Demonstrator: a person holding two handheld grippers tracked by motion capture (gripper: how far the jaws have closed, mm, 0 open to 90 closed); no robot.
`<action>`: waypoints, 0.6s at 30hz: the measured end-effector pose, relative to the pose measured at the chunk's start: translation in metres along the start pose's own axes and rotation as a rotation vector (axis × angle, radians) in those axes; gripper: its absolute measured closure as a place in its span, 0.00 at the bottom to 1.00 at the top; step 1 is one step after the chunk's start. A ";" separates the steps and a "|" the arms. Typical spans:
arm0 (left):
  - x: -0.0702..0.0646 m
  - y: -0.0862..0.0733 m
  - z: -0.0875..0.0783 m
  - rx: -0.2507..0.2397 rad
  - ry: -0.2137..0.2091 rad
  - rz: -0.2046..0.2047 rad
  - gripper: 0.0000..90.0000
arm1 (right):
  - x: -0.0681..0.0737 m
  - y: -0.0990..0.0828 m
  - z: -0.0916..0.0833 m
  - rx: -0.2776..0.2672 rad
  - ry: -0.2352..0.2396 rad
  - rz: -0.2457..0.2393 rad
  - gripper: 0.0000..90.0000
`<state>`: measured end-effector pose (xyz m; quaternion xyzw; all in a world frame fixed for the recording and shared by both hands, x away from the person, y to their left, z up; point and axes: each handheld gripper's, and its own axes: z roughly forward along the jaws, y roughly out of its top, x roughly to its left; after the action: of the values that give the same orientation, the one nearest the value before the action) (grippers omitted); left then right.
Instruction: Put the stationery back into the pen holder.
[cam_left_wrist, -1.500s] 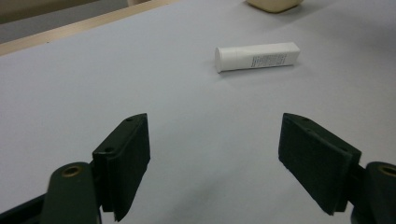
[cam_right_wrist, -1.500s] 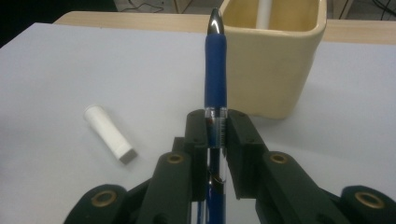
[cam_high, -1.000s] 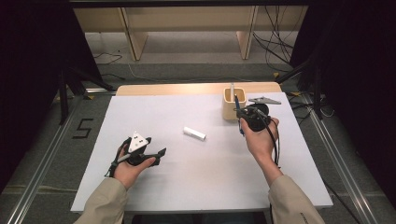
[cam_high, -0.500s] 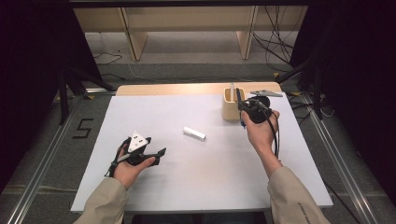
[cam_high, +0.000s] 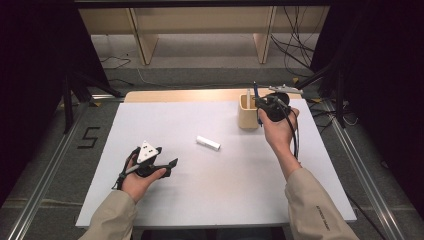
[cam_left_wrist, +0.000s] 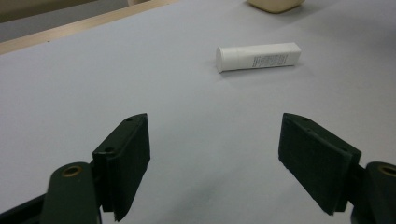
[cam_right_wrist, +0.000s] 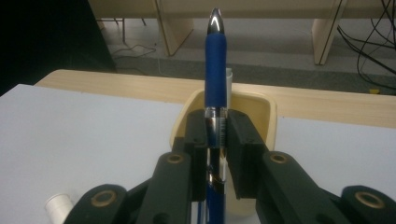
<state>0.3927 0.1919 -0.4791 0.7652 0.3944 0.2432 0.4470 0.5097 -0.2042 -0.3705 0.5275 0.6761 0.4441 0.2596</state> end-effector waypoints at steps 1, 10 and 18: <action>0.000 0.000 0.000 0.001 0.000 0.002 0.28 | 0.000 0.002 0.001 -0.005 0.000 -0.001 0.88; 0.000 0.000 0.000 0.001 -0.002 -0.004 0.28 | -0.001 0.016 0.011 -0.032 -0.009 -0.006 0.88; 0.000 0.000 0.000 0.000 -0.003 -0.002 0.28 | -0.004 0.026 0.020 -0.048 -0.018 0.004 0.88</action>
<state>0.3927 0.1916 -0.4793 0.7652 0.3946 0.2416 0.4476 0.5397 -0.2003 -0.3578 0.5265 0.6620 0.4557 0.2774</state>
